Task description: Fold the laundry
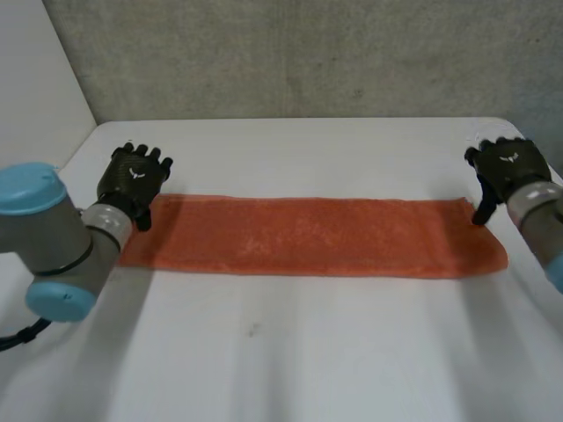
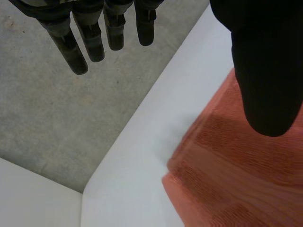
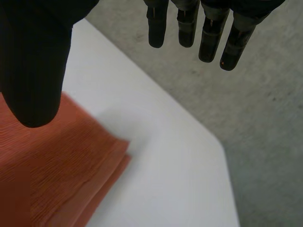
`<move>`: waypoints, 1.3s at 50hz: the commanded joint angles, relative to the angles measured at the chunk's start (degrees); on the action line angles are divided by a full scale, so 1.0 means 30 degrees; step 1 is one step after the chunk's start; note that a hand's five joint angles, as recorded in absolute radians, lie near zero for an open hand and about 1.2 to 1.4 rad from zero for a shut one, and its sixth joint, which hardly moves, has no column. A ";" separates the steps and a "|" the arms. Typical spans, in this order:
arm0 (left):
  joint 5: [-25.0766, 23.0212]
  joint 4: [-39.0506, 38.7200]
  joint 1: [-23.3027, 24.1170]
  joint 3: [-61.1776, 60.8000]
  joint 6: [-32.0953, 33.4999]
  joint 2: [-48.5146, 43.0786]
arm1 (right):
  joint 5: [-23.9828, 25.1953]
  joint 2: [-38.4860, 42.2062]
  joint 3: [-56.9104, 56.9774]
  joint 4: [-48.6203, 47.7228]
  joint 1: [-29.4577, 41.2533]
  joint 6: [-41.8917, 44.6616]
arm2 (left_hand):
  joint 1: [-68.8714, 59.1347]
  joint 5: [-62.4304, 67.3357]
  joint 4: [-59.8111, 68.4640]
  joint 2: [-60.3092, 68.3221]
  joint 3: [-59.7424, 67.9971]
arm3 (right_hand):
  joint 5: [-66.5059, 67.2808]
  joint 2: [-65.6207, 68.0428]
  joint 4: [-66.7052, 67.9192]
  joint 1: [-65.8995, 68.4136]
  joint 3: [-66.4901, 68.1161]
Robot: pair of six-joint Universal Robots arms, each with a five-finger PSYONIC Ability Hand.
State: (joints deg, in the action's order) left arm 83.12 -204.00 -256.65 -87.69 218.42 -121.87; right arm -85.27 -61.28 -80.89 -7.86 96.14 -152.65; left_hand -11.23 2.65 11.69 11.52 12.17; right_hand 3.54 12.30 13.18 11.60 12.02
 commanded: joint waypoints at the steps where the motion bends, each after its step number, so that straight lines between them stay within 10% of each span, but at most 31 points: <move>1: -0.0137 -0.0055 0.0209 -0.3463 -0.1028 0.2567 | 0.2289 -0.1369 -0.3124 0.1067 -0.1781 -0.0006 | 0.0410 -0.0882 -0.0562 -0.0507 -0.0724 | -0.1181 -0.0765 -0.1061 -0.0532 -0.0672; 17: -0.0137 -0.0231 0.0648 -0.4168 -0.3726 0.2920 | 0.4284 0.0475 -0.3976 0.0249 -0.3334 0.0257 | 0.0410 -0.0882 -0.0562 -0.0507 -0.0724 | 0.8484 0.8899 0.8603 0.9133 0.8993; 24: -0.0137 -0.0231 0.0560 -0.4373 -0.3755 0.2890 | 0.4167 0.1296 -0.3508 -0.0133 -0.3715 0.0257 | 0.0410 -0.0882 -0.0562 -0.0507 -0.0724 | 2.2119 2.2535 2.2239 2.2768 2.2628; 44: 0.0009 -0.0202 0.0531 -0.4549 -0.3784 0.2978 | 0.0798 0.1326 0.0798 0.0189 -0.7437 0.4974 | 0.0410 -0.0882 -0.0562 -0.0507 -0.0724 | 2.2152 2.2568 2.2272 2.2801 2.2661; 65: 0.0009 -0.0202 0.0414 -0.4871 -0.3843 0.3769 | 0.4548 0.2908 0.4257 -0.1363 1.0171 0.1400 | 0.0410 -0.0882 -0.0562 -0.0507 -0.0724 | 2.2152 2.2568 2.2272 2.2801 2.2661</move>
State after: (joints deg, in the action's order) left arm 83.07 -204.61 -255.35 -102.31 206.89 -110.72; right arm -75.89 -60.12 -71.33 -8.90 109.33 -148.75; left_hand -11.23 2.65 11.69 11.52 12.17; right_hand 56.12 66.96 68.13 54.95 67.52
